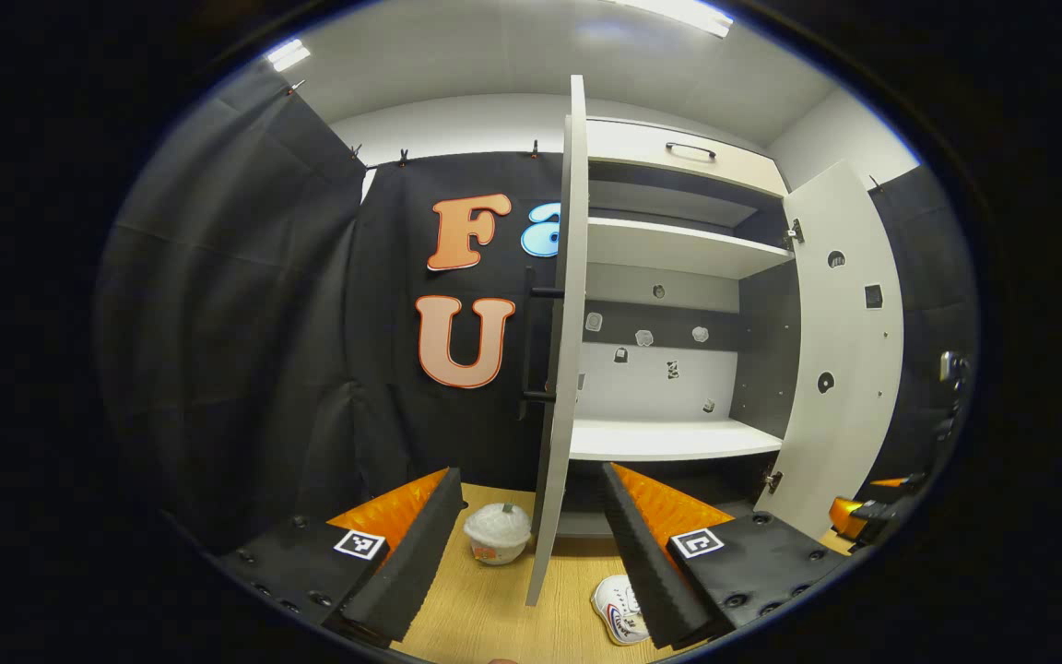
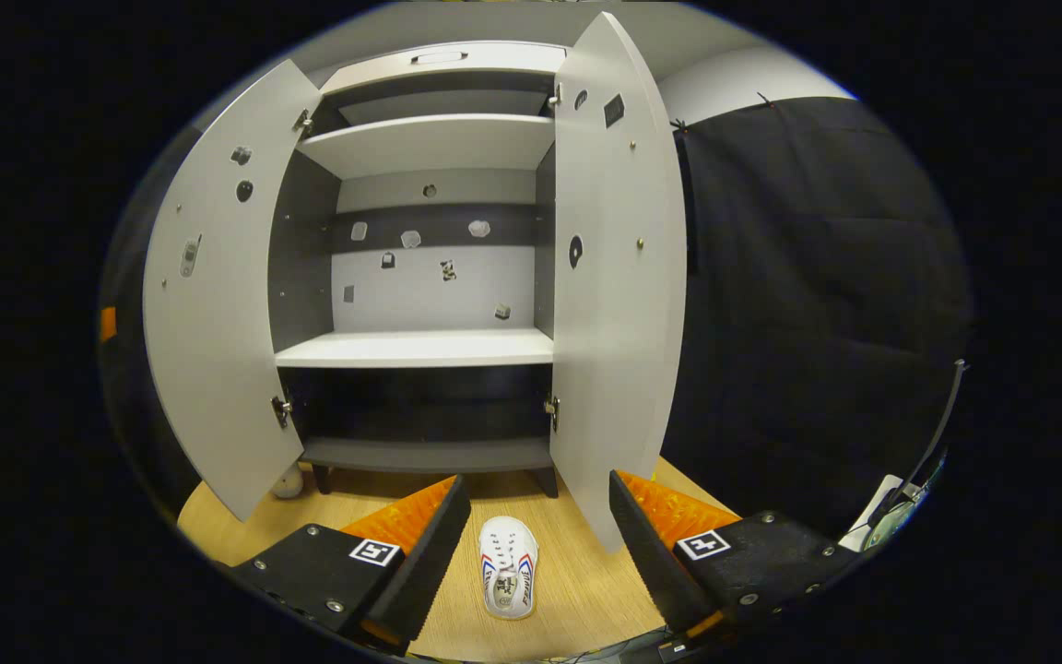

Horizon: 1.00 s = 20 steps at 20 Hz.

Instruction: Grab one shoe with the right hand and put it into the shoe cabinet, grab the other shoe with the left hand and put it into the shoe cabinet; then close the right door with the right hand and the left door with the left hand.

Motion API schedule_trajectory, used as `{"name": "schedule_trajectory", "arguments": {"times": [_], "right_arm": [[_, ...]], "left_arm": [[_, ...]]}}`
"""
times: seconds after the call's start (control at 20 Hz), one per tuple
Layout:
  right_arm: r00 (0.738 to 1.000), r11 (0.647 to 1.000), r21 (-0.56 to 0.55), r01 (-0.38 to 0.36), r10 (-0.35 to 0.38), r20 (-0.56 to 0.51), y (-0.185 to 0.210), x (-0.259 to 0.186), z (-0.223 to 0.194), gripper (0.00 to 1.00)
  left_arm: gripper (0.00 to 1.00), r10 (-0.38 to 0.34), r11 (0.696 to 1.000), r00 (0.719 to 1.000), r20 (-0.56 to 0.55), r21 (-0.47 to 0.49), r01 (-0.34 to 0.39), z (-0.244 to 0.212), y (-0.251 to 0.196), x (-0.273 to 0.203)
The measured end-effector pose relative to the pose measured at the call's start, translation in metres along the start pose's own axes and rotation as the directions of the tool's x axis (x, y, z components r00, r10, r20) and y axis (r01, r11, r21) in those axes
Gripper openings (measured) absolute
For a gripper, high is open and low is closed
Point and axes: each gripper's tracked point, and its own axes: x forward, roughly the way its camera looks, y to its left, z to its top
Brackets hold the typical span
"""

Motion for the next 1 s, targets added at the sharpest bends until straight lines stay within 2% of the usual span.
{"name": "schedule_trajectory", "arguments": {"times": [0.3,0.45,0.6,0.85,1.0], "right_arm": [[0.99,0.997,-0.073,-0.017,0.007,-0.138,0.005,0.043,-0.083,0.93],[0.98,0.996,-0.088,-0.023,0.005,-0.2,0.006,0.068,-0.116,0.89],[0.958,0.997,-0.056,-0.044,0.026,-0.287,0.014,0.093,-0.154,0.75],[0.905,0.999,-0.03,-0.031,0.015,-0.425,0.014,0.118,-0.207,0.65],[0.882,0.999,-0.027,-0.024,0.008,-0.471,0.016,0.128,-0.225,0.49]], "left_arm": [[0.97,0.022,1.0,1.0,-0.022,0.016,-0.022,-0.006,0.004,0.001],[0.97,0.03,0.999,0.999,-0.039,0.022,-0.029,-0.011,0.002,0.001],[0.97,0.043,0.998,0.998,-0.047,0.053,-0.04,-0.015,0.002,0.001],[0.94,0.056,0.997,0.997,-0.062,0.065,-0.052,-0.019,0.002,0.001],[0.97,0.067,0.996,0.995,-0.074,0.067,-0.062,-0.023,0.003,0.002]]}}
